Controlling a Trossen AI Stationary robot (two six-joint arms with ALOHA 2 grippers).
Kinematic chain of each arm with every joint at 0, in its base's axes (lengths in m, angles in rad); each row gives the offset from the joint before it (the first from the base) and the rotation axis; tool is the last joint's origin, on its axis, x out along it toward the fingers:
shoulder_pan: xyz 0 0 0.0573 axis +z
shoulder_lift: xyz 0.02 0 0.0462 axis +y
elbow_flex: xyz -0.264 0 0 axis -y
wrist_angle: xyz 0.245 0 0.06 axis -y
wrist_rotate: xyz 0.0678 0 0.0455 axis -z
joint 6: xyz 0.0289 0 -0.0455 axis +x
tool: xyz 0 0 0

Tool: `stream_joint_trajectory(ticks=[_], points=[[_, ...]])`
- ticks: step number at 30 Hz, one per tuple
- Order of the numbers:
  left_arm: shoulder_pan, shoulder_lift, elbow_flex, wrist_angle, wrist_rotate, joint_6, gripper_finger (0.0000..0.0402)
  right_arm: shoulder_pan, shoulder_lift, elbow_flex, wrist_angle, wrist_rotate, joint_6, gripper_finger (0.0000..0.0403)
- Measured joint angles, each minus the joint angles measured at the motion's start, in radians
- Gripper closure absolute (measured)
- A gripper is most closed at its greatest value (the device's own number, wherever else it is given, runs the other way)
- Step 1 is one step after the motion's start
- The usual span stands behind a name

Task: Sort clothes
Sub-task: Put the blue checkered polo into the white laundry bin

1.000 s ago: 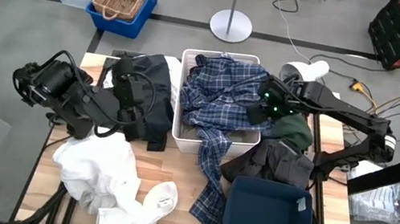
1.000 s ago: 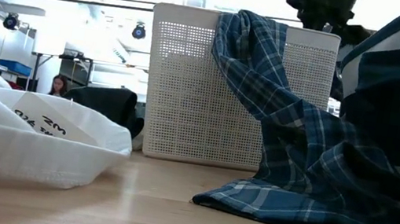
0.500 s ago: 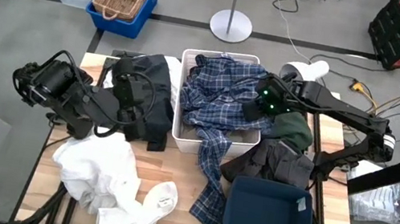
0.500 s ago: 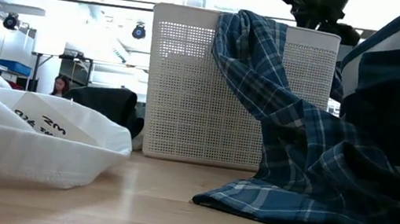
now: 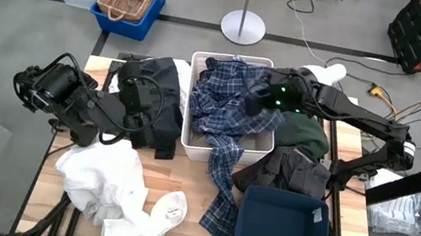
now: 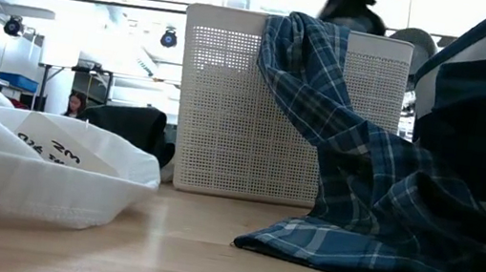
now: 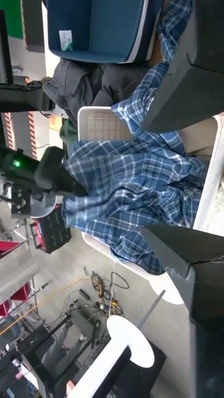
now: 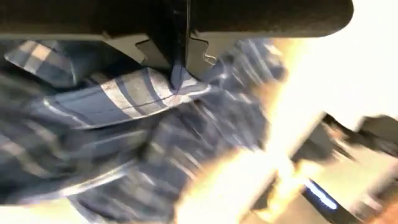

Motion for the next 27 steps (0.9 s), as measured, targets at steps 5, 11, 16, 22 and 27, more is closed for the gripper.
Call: stream_joint_trajectory(ticks=[5,11,16,22,27], points=[[0.000,0.000,0.000,0.001,-0.002,0.000,0.0171,0.018,0.096,0.000,0.136,-0.025,-0.016,0.0394],[0.000,0.000,0.000,0.001,-0.003,0.000,0.0171,0.043,0.254,0.000,0.086,-0.087,-0.022,0.0394],[0.000,0.000,0.000,0.001,-0.003,0.000,0.0171,0.068,0.368,0.000,0.018,-0.088,-0.079,0.0394],[0.000,0.000,0.000,0.003,-0.003,-0.007,0.0171,0.077,0.465,0.000,0.000,-0.090,-0.084,0.0394],[0.000,0.000,-0.001,0.013,-0.003,-0.008,0.0171,0.076,0.505,0.000,-0.002,-0.098,-0.076,0.0393]])
